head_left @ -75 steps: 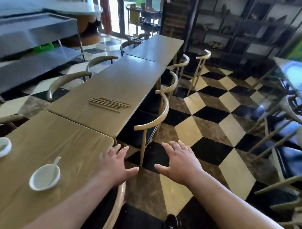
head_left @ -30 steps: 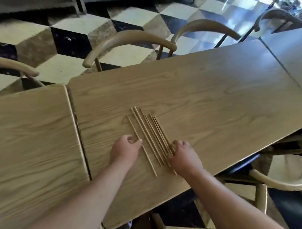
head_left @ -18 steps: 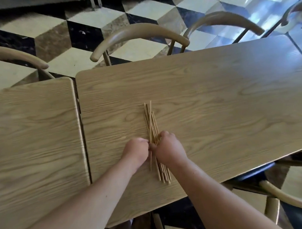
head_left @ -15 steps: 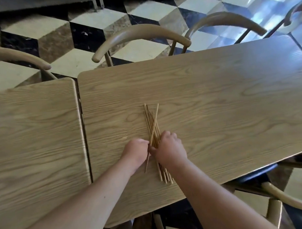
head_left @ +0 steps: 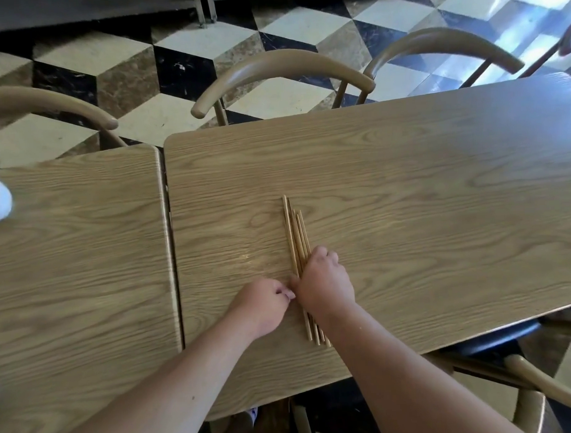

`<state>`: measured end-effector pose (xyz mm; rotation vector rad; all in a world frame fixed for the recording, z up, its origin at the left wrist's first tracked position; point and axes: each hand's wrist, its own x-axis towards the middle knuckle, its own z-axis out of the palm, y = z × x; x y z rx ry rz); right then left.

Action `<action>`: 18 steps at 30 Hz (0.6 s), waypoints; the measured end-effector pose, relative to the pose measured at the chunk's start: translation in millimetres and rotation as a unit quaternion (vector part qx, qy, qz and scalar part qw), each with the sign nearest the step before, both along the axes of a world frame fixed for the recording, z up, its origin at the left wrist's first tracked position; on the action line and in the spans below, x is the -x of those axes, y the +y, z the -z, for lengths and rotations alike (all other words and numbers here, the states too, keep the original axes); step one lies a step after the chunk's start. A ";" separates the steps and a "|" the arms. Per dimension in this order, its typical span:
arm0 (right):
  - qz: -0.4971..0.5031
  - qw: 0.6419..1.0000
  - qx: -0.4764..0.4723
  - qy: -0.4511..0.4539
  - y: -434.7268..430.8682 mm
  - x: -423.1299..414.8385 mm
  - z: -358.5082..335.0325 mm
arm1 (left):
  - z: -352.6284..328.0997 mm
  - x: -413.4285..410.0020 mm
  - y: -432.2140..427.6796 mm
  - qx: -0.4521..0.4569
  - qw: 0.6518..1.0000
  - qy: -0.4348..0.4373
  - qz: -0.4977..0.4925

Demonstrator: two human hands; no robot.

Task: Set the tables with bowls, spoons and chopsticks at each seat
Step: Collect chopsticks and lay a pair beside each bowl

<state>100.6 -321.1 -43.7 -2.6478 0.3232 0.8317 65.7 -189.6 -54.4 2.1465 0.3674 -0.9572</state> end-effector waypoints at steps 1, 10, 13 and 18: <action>-0.004 1.000 0.011 0.004 -0.2 -0.4 0.9 | -0.9 2.2 1.2 0.001 1.000 -0.004 -0.011; -0.137 0.987 0.082 -0.013 -4.2 -0.5 0.2 | -6.1 17.1 12.2 -0.005 0.996 -0.021 -0.089; -0.048 0.999 -0.008 0.005 -15.4 -2.7 1.6 | -14.5 22.0 11.3 0.022 0.994 -0.023 -0.102; 0.326 0.806 -0.491 0.053 -23.2 4.9 -42.2 | -64.7 29.7 -11.0 0.182 0.962 -0.042 -0.199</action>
